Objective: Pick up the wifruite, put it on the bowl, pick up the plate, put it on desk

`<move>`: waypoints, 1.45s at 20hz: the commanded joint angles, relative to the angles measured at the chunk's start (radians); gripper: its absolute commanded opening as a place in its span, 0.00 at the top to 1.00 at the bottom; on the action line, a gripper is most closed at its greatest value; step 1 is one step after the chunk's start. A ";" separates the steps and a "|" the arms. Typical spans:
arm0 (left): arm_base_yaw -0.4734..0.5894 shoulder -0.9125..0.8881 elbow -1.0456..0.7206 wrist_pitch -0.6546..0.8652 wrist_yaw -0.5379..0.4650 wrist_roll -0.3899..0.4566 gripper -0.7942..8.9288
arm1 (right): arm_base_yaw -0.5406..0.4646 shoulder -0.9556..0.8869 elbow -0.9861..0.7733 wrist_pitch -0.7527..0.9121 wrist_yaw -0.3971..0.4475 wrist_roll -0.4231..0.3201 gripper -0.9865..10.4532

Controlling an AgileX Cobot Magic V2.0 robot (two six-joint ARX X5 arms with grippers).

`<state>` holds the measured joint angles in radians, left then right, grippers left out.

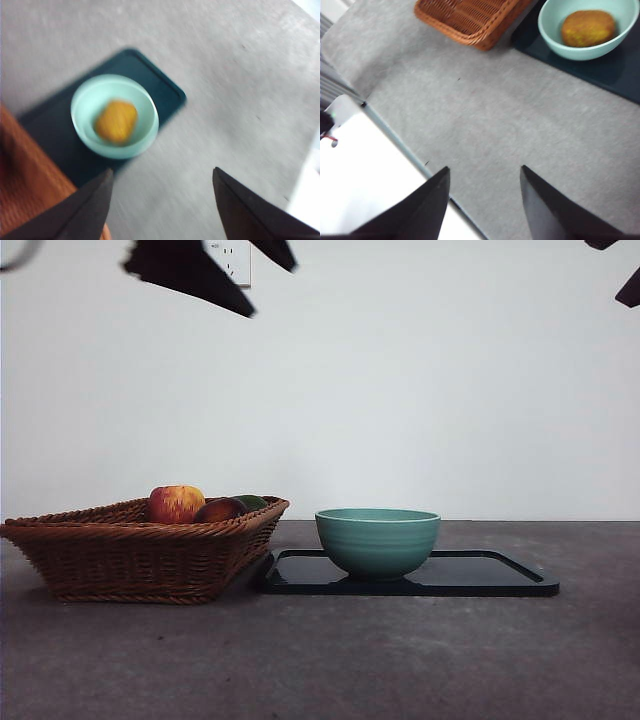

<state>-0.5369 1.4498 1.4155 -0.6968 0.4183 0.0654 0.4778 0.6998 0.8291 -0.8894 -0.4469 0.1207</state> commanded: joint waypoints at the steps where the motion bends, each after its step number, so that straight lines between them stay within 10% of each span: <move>1: -0.010 0.125 0.105 0.010 -0.003 0.060 0.60 | 0.007 -0.005 0.008 -0.014 -0.006 -0.008 0.72; 29: -0.109 0.663 0.306 0.145 -0.110 0.345 0.60 | 0.006 -0.251 0.008 -0.221 0.002 0.060 0.72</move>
<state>-0.6373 2.0827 1.6955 -0.5571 0.3088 0.3855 0.4778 0.4488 0.8291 -1.1160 -0.4450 0.1665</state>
